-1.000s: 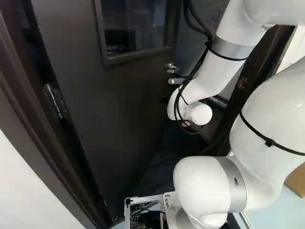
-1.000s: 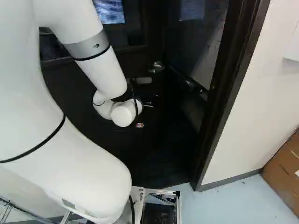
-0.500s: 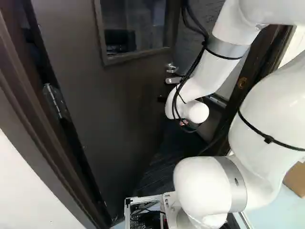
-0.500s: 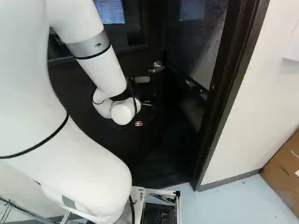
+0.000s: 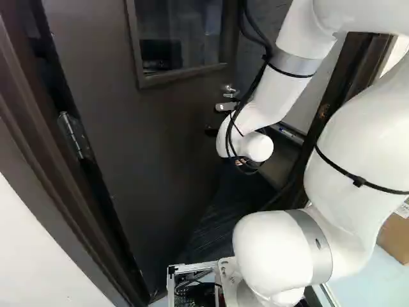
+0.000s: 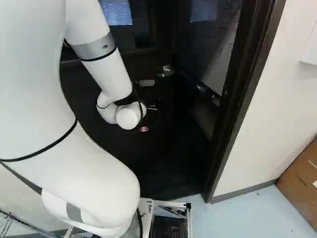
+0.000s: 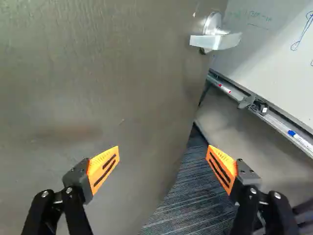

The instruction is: Open the door and move inside

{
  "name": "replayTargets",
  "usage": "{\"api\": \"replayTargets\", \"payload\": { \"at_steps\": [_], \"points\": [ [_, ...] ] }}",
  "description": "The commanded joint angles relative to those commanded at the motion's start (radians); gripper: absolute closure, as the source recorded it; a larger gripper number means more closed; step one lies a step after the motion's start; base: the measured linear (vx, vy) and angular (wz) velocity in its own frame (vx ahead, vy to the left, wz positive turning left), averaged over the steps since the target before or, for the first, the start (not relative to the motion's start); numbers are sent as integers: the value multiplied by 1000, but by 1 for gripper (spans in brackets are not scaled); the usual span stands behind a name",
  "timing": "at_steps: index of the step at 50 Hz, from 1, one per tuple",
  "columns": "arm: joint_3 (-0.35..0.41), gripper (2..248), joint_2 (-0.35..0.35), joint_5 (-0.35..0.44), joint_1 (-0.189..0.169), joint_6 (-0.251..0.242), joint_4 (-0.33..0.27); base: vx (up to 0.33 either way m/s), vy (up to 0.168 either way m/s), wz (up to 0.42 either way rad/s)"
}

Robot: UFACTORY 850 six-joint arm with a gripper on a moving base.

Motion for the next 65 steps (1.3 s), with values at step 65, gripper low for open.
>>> {"api": "replayTargets", "payload": {
  "at_steps": [65],
  "points": [
    [-46,3,-45,0,166,0,18,0,0,0]
  ]
}}
